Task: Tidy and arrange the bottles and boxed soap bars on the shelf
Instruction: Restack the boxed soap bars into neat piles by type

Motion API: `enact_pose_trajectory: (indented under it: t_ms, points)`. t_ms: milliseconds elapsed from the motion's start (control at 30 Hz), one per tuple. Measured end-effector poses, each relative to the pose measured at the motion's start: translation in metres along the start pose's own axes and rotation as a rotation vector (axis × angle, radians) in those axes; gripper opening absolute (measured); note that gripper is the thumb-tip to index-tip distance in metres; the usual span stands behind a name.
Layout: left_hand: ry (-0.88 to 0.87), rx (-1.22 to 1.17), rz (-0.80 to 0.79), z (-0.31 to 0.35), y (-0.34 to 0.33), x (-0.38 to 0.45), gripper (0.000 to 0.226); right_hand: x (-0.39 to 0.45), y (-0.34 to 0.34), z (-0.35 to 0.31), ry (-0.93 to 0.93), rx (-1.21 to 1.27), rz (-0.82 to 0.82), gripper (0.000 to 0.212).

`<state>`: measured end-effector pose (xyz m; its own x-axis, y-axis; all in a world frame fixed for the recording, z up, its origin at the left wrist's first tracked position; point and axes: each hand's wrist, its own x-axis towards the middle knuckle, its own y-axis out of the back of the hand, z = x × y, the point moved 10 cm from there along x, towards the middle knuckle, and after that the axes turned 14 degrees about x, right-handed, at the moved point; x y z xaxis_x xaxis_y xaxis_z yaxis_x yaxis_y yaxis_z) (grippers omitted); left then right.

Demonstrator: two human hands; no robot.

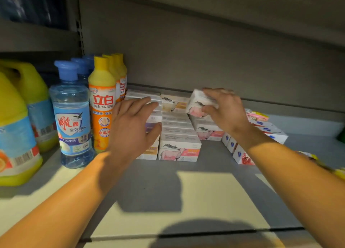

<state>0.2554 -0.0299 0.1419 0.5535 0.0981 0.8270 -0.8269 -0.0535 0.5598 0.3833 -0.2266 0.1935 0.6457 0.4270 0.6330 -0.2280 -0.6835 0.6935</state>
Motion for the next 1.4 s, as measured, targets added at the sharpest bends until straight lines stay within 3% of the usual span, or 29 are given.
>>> enact_pose_trajectory:
  t_ms: [133,333,600,833,900,1200,1400]
  points:
    - [-0.015,-0.14,0.059,0.013,0.025,-0.004,0.038,-0.035,0.008,-0.035,-0.066,0.16,-0.061,0.053]
    - [0.08,-0.631,-0.322,0.035,0.02,-0.042,0.029,-0.09,-0.011,-0.065,-0.178,0.367,-0.112,0.044]
    - [0.267,-0.822,-0.484,0.024,0.023,-0.084,0.022,-0.126,-0.019,-0.099,-0.133,0.602,-0.141,0.039]
    - [0.333,-0.825,-0.5,0.016,0.03,-0.108,0.017,-0.147,-0.027,-0.102,-0.152,0.704,-0.103,0.038]
    - [0.409,-0.919,-0.499,0.016,0.026,-0.121,0.017,-0.154,-0.026,-0.097,-0.151,0.674,-0.045,0.038]
    - [0.697,-1.216,-0.479,0.003,0.006,-0.142,0.02,-0.198,-0.062,-0.078,-0.251,1.077,-0.166,0.083]
    - [0.712,-1.197,-0.475,0.0,0.002,-0.142,0.026,-0.2,-0.065,-0.065,-0.347,1.138,-0.125,0.068]
